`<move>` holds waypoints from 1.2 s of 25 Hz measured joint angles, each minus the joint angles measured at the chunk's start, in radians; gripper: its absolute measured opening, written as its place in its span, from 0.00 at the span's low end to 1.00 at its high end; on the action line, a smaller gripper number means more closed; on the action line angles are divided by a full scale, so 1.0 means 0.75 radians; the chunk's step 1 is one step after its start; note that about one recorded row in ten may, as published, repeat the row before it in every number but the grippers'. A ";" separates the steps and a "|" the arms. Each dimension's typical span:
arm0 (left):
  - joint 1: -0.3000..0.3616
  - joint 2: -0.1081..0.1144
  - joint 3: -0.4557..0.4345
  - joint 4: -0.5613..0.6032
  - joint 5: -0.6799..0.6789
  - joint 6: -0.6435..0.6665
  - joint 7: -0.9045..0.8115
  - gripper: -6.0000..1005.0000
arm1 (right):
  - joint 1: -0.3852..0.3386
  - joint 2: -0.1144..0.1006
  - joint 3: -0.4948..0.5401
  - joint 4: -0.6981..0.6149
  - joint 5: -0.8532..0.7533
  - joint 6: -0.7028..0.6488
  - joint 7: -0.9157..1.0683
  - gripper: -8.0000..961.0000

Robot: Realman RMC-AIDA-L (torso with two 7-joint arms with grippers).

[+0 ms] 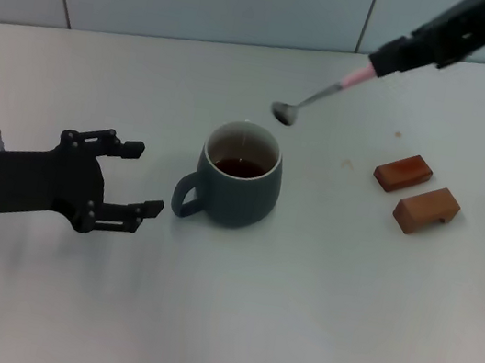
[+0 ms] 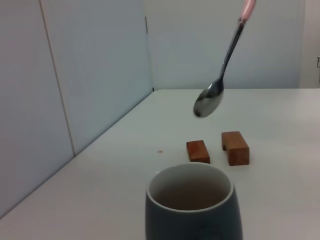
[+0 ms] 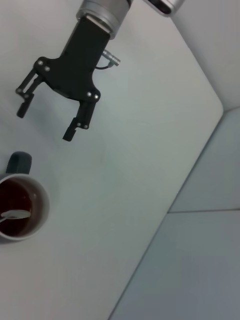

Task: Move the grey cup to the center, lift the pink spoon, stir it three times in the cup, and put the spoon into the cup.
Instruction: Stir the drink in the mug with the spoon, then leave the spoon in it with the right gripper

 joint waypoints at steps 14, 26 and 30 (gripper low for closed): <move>0.011 0.002 0.019 0.006 0.007 0.009 -0.011 0.82 | 0.083 -0.003 -0.134 0.336 -0.063 0.193 -0.034 0.14; 0.011 0.001 0.041 0.014 0.020 0.008 -0.007 0.82 | 0.163 -0.002 -0.146 0.642 -0.145 0.340 -0.112 0.15; 0.011 0.000 0.048 0.014 0.020 0.010 -0.002 0.82 | 0.196 0.009 -0.197 0.740 -0.145 0.375 -0.123 0.15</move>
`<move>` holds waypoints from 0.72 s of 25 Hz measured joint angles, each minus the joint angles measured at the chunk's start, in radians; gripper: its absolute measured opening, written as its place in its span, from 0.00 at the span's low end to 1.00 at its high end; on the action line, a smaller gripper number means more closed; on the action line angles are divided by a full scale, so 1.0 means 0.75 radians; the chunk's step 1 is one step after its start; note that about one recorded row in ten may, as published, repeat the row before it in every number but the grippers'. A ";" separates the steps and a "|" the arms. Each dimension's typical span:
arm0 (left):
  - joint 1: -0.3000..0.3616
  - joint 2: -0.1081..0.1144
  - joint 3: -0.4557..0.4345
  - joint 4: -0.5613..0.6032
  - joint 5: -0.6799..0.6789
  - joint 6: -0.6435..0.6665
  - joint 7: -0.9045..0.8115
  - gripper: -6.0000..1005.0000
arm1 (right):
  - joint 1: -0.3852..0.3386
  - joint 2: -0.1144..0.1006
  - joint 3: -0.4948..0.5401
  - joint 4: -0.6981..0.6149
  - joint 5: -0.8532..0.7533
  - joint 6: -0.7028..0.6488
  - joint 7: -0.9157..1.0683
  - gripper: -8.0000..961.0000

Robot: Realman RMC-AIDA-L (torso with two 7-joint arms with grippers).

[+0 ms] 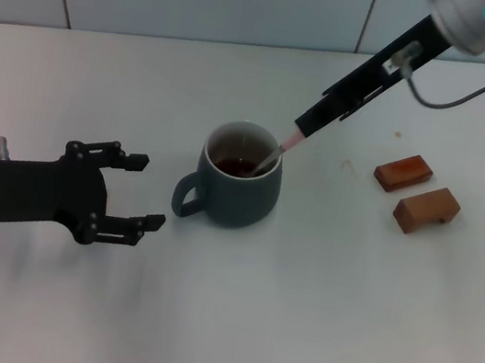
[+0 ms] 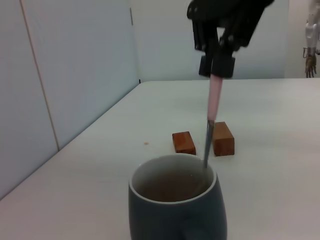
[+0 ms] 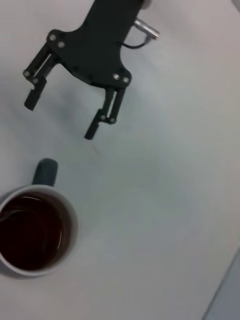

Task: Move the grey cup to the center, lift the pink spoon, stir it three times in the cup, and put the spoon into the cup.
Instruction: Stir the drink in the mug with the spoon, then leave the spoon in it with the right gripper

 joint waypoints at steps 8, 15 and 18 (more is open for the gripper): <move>0.000 -0.002 0.005 0.002 0.000 0.000 0.001 0.82 | 0.058 0.009 -0.014 0.156 0.001 0.153 -0.060 0.15; 0.001 -0.002 0.004 -0.003 0.000 0.000 0.003 0.82 | 0.078 -0.029 -0.017 0.228 -0.001 0.192 -0.067 0.15; 0.001 -0.002 0.004 -0.005 0.000 0.000 0.003 0.82 | 0.074 -0.035 -0.018 0.226 -0.012 0.168 -0.054 0.15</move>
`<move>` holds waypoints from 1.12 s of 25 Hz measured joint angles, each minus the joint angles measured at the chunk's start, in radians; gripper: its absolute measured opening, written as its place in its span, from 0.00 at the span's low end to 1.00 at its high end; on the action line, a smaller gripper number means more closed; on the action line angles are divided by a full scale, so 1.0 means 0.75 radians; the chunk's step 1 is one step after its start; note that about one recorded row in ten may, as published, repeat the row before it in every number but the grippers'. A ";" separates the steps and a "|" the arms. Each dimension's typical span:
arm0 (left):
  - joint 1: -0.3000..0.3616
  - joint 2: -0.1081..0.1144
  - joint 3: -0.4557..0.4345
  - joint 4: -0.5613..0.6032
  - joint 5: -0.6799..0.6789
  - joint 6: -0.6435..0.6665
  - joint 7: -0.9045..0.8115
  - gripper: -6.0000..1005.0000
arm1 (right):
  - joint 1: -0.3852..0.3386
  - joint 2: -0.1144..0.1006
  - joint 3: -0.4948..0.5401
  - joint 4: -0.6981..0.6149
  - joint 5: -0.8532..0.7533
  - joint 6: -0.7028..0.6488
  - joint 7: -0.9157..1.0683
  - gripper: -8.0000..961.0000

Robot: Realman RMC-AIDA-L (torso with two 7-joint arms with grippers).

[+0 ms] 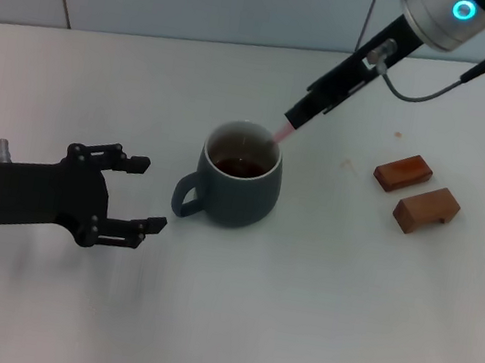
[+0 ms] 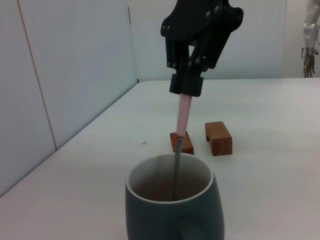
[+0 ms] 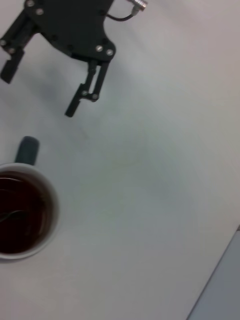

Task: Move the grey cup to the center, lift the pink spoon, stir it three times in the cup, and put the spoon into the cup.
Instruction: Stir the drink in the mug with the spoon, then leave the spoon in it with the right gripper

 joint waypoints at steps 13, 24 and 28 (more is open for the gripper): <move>0.004 -0.002 0.031 -0.002 -0.010 0.003 -0.003 0.82 | 0.012 0.042 0.001 -0.031 -0.026 0.012 -0.003 0.16; 0.008 -0.004 0.031 -0.004 -0.012 0.006 0.000 0.82 | 0.012 0.048 0.006 -0.066 -0.054 -0.073 0.004 0.16; 0.010 -0.006 0.032 -0.004 -0.012 0.012 -0.003 0.82 | 0.012 0.055 0.002 -0.077 -0.055 -0.026 0.001 0.16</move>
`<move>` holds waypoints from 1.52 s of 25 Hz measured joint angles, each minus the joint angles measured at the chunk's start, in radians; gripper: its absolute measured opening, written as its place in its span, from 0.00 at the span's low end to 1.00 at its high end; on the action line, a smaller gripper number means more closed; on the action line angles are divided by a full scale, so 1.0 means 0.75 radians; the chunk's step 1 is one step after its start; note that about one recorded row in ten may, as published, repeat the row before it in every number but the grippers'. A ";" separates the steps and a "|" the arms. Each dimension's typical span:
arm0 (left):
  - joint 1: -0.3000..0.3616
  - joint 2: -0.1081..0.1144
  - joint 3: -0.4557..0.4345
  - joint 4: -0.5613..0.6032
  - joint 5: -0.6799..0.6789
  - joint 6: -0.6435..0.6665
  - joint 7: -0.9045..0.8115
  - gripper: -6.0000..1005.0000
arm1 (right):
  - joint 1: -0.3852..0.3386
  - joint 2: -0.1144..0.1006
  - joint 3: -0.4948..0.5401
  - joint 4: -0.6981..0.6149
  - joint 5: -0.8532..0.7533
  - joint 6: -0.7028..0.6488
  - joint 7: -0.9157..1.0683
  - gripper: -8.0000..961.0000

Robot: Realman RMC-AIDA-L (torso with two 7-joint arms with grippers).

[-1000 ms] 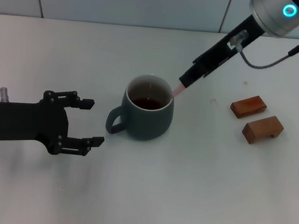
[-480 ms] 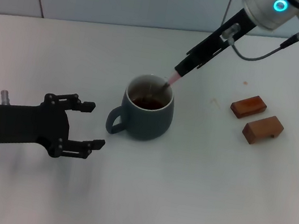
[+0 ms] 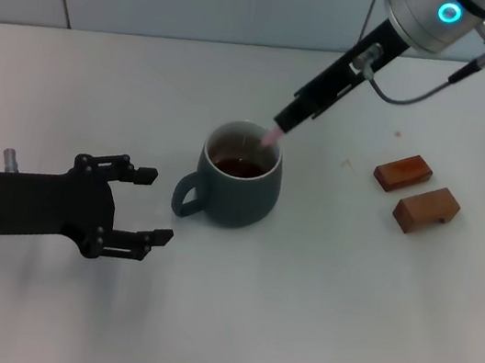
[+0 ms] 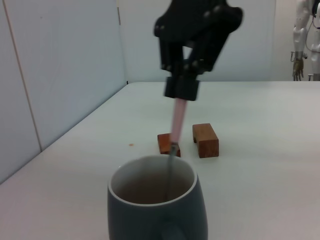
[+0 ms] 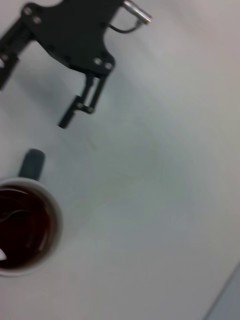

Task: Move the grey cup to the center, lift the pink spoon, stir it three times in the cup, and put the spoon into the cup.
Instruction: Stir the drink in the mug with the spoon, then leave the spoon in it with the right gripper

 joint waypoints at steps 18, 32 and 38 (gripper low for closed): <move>0.002 0.000 0.033 -0.001 -0.028 0.017 -0.009 0.82 | 0.012 0.012 0.003 -0.003 -0.035 0.071 -0.023 0.16; -0.003 0.000 0.034 -0.002 -0.051 0.018 -0.009 0.82 | 0.046 0.034 0.000 -0.007 -0.033 0.033 -0.039 0.17; 0.002 0.000 0.033 0.000 -0.053 0.010 -0.001 0.82 | -0.007 0.026 0.005 -0.071 -0.031 0.049 -0.040 0.17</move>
